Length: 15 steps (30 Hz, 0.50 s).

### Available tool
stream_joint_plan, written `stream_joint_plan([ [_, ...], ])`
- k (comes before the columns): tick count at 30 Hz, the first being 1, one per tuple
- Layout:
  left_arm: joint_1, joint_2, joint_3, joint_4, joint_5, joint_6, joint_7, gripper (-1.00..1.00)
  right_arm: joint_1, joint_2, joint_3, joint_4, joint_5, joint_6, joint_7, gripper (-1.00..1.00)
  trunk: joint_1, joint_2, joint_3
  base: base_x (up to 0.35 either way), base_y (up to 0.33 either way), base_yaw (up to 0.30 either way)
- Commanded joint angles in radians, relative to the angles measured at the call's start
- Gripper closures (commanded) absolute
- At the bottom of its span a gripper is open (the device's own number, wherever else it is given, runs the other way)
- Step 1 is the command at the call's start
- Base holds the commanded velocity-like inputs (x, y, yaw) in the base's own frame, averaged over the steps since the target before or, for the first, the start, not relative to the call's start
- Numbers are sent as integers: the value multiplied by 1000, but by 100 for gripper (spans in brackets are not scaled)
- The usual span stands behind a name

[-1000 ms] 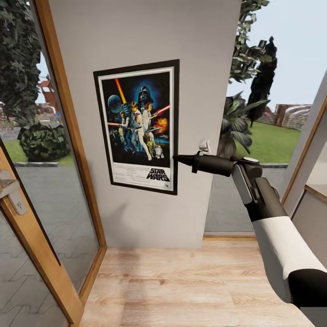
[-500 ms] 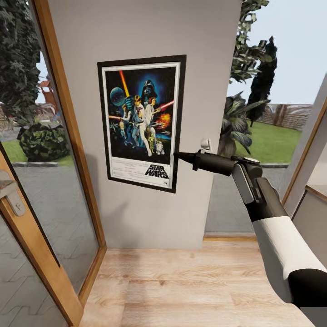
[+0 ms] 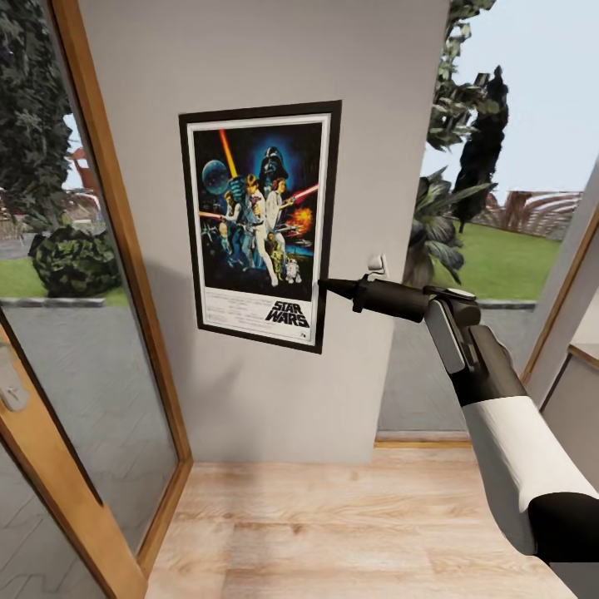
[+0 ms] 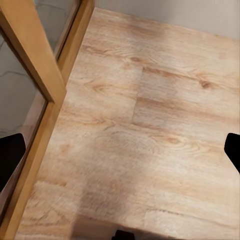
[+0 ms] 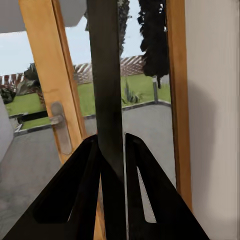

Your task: Pick up the poster from the kitchen countertop and hang it on one of the wall nails in the kitchen.

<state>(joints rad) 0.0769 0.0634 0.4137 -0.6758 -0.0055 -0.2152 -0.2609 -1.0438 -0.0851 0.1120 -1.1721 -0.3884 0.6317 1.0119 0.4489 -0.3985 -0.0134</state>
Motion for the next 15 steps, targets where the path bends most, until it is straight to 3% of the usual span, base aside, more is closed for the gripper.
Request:
stream_joint_plan([
  [1, 0, -1, 4, -1, -1, -1, -7, -100, -1, -1, 2, 0, -9, 9, 0, 100, 1, -2, -1, 311, 0, 0],
  [15, 0, -1, 4, -1, -1, -1, -7, -100, -1, -2, 1, 0, -10, 10, 0, 100, 1, -2, -1, 332, 0, 0],
])
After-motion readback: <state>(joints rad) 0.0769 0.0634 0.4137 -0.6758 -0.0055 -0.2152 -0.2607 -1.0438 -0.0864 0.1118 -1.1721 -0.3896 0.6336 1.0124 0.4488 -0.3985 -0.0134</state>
